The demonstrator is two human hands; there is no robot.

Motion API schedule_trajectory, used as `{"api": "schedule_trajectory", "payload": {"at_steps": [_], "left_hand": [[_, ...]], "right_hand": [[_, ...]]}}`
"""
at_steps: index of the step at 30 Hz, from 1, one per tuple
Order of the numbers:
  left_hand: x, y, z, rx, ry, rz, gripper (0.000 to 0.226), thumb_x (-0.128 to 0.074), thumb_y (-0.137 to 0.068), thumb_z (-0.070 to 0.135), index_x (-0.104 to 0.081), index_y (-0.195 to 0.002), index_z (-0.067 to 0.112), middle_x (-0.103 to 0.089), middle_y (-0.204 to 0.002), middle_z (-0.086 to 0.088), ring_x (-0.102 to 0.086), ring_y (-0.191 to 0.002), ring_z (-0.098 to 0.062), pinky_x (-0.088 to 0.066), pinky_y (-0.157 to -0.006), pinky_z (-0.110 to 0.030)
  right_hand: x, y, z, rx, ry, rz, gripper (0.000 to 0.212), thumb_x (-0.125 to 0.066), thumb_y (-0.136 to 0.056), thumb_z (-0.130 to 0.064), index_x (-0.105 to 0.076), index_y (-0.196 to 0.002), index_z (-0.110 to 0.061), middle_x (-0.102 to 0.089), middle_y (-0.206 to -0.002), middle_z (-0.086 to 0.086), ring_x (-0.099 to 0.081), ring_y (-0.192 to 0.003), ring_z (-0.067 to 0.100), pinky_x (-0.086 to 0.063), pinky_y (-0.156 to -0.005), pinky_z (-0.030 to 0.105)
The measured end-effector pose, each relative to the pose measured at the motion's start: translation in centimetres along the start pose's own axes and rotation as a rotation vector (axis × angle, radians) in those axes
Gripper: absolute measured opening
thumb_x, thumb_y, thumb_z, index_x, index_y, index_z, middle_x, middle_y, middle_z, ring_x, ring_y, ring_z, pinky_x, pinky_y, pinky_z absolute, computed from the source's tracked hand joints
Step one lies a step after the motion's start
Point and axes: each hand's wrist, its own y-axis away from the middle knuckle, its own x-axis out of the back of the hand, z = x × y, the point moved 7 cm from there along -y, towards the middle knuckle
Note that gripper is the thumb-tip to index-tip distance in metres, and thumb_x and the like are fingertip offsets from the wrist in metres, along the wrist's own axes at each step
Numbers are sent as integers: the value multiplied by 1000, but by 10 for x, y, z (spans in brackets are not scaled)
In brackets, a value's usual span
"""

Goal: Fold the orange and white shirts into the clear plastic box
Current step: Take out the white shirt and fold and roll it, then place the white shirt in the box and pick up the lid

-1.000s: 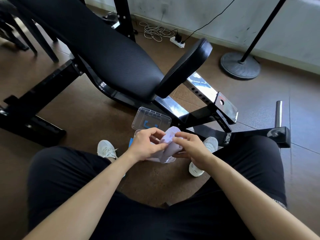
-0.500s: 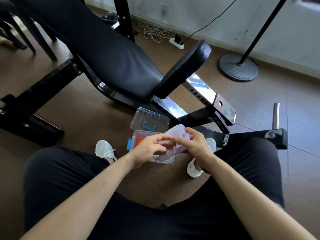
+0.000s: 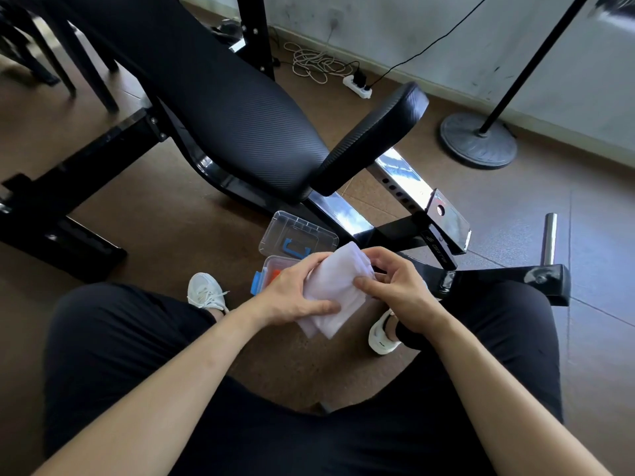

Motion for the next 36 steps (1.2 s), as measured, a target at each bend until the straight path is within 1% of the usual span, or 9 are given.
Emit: {"api": "schedule_trajectory", "payload": {"at_steps": [3,9,12,16,22,27,30,33,36], "left_hand": [[-5,0,-1,7,60,-14,81,-84,-80,38,-33,-142,44,-46,-131,23,-49,-123,0,-49,-96,-22],[-20,0,-7,32,139,-61,64,-60,-89,47,-29,-144,56,-35,-146,13,-43,-128,-6,-45,-97,-20],[-28,-2,-23,105,135,-54,60,-66,-93,32,-35,-140,52,-40,-140,7,-48,-122,-14,-46,-89,-19],[-36,-9,-50,163,128,-41,65,-73,-88,26,-41,-141,44,-44,-145,3,-48,-128,-19,-44,-100,-31],[-49,-37,-96,254,131,-145,82,-77,-81,16,-38,-149,42,-38,-157,2,-39,-141,-15,-35,-110,-29],[-47,-70,-152,354,89,-211,79,-77,-80,23,-39,-142,53,-40,-150,-1,-48,-130,-22,-48,-100,-36],[-49,-84,-196,410,119,-139,70,-76,-85,23,-42,-138,52,-42,-148,0,-48,-129,-20,-45,-89,-25],[-49,-98,-241,545,221,-10,61,-75,-84,32,-48,-131,59,-46,-145,-2,-51,-126,-22,-47,-95,-34],[-51,-122,-274,568,190,52,70,-77,-85,24,-44,-142,46,-44,-147,1,-46,-132,-22,-42,-94,-32]], "right_hand": [[5,-1,9,-50,-66,107,27,-69,-93,-6,-64,-117,-18,-71,-111,12,-72,-92,26,-60,-77,39],[9,-12,31,-163,3,210,26,-62,-98,-11,-60,-123,-19,-70,-110,5,-70,-81,1,-55,-67,19],[7,-20,48,-224,85,179,26,-63,-97,-10,-63,-122,-18,-71,-111,7,-71,-86,10,-57,-68,20],[3,-31,78,-299,210,108,29,-66,-95,-15,-64,-122,-23,-71,-113,6,-70,-101,24,-61,-82,36],[1,-67,122,-402,289,-22,30,-67,-90,-6,-65,-118,-17,-72,-108,14,-69,-91,23,-59,-82,49],[-2,-105,175,-531,333,-94,37,-72,-88,-15,-62,-124,-19,-68,-110,10,-69,-84,19,-59,-61,28],[3,-131,210,-529,486,-123,48,-76,-84,-22,-62,-130,-22,-67,-115,8,-69,-93,22,-62,-74,32],[11,-152,242,-494,718,-175,55,-76,-85,-28,-56,-137,-29,-61,-132,3,-62,-114,22,-54,-98,37],[21,-166,277,-483,889,-216,73,-75,-85,-35,-39,-149,-33,-40,-153,1,-44,-137,27,-45,-108,42]]}}
